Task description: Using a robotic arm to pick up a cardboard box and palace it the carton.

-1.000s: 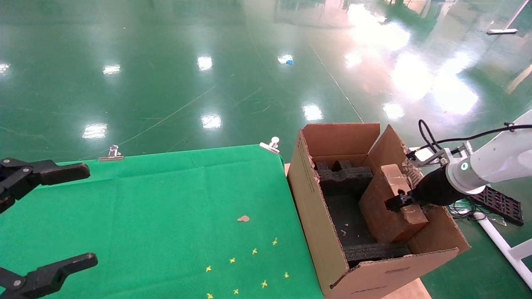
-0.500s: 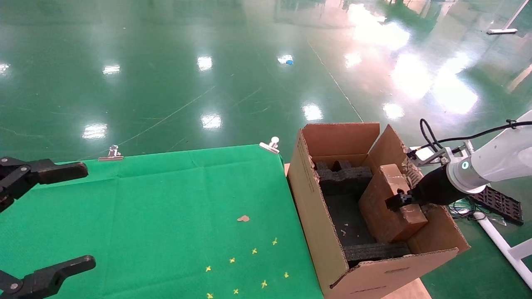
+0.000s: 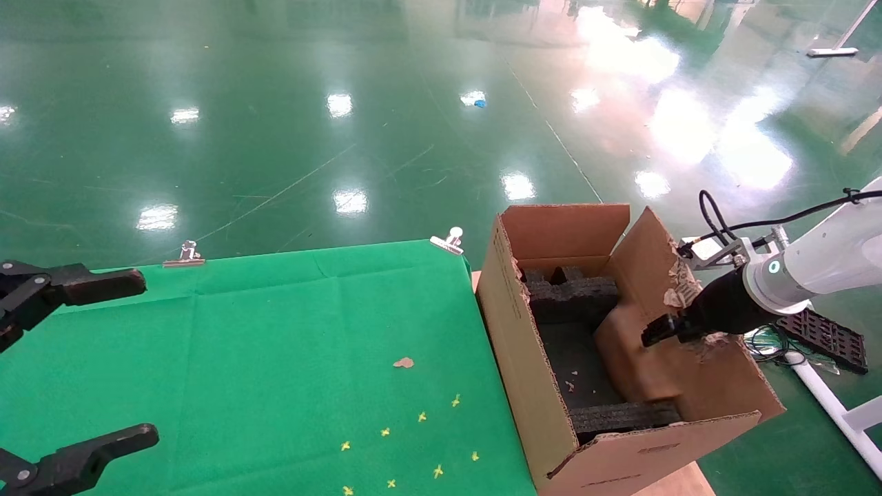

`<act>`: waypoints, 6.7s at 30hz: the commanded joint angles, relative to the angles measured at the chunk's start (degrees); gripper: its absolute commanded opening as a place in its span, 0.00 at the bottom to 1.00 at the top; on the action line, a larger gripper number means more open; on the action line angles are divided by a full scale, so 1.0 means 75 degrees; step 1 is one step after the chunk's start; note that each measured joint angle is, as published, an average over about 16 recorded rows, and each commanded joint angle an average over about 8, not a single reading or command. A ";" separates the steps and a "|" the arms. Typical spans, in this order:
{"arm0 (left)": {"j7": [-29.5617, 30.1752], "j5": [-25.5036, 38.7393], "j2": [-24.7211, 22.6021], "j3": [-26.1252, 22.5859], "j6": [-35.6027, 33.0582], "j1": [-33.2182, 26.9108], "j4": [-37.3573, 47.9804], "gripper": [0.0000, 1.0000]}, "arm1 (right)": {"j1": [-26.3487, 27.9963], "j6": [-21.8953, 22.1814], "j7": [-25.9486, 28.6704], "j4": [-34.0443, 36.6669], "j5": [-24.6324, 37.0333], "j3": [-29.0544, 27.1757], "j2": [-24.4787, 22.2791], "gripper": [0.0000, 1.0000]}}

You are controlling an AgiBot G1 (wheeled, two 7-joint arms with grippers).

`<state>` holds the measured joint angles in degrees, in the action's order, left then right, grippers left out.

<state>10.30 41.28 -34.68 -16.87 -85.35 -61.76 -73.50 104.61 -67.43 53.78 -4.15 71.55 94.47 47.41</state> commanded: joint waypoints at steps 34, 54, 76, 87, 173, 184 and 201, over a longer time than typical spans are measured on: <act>-0.0009 -0.0012 0.0005 -0.0014 0.0006 -0.0003 0.0005 1.00 | 0.3120 -0.0410 -0.2146 -0.1580 -0.0392 -0.0954 -0.0491 1.00; -0.0014 -0.0017 0.0007 -0.0023 0.0007 -0.0007 0.0009 1.00 | -0.0002 -0.1124 -0.3411 -0.4285 -0.1649 -0.4304 -0.0900 1.00; -0.0018 -0.0023 0.0011 -0.0032 0.0011 -0.0009 0.0009 1.00 | -0.3393 -0.1899 -0.4786 -0.7224 -0.3014 -0.7943 -0.1345 1.00; -0.0020 -0.0026 0.0013 -0.0036 0.0012 -0.0010 0.0009 1.00 | -0.5102 -0.2289 -0.5478 -0.8705 -0.3702 -0.9777 -0.1569 1.00; -0.0021 -0.0029 0.0015 -0.0038 0.0015 -0.0009 0.0012 1.00 | -0.5716 -0.2427 -0.5726 -0.9234 -0.3949 -1.0434 -0.1650 1.00; -0.0021 -0.0029 0.0015 -0.0038 0.0015 -0.0010 0.0012 1.00 | -0.5716 -0.2427 -0.5726 -0.9234 -0.3949 -1.0434 -0.1650 1.00; -0.0021 -0.0029 0.0015 -0.0038 0.0015 -0.0009 0.0012 1.00 | -0.5716 -0.2427 -0.5727 -0.9233 -0.3949 -1.0433 -0.1650 1.00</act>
<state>10.14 41.06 -34.57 -17.16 -85.23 -61.83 -73.41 61.74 -85.63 10.83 -73.40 41.93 16.22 35.04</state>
